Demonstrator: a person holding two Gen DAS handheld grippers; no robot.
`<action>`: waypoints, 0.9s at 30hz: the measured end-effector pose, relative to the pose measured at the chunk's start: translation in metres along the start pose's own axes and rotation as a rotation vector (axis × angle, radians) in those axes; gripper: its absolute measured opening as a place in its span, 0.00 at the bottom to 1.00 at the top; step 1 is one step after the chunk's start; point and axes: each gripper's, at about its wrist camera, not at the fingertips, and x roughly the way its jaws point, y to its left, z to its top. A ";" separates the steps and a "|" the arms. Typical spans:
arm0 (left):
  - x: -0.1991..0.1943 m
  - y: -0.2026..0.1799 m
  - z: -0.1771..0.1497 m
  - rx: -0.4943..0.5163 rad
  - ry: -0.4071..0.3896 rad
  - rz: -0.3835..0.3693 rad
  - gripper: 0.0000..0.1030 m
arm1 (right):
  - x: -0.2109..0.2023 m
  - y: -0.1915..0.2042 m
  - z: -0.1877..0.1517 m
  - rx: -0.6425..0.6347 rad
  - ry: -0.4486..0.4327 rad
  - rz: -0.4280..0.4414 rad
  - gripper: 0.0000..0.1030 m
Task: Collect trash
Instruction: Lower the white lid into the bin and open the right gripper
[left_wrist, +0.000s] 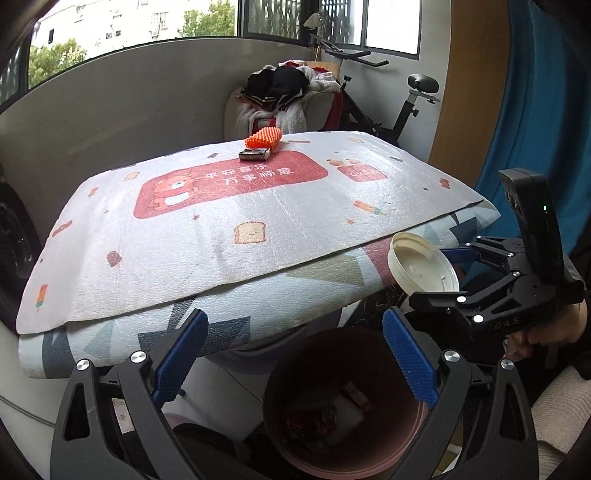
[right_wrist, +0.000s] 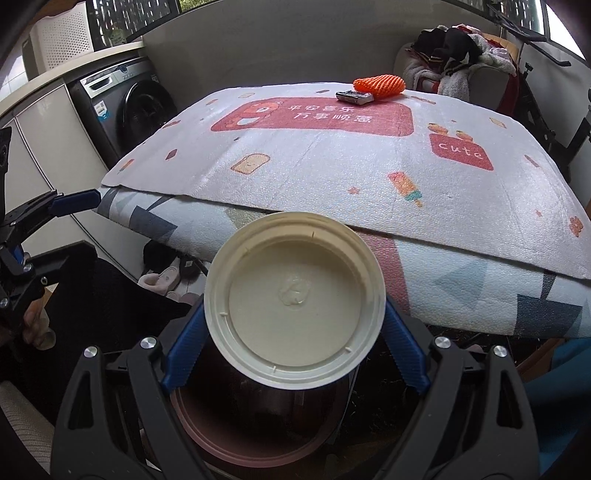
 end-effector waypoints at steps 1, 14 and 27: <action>-0.002 0.003 -0.002 -0.011 -0.012 0.010 0.91 | 0.002 0.003 -0.001 -0.012 0.007 0.000 0.84; 0.001 0.022 -0.015 -0.124 -0.018 0.054 0.93 | 0.017 0.031 -0.010 -0.134 0.080 -0.016 0.85; 0.006 0.032 -0.017 -0.179 0.003 0.051 0.94 | 0.025 0.035 -0.011 -0.152 0.113 -0.016 0.86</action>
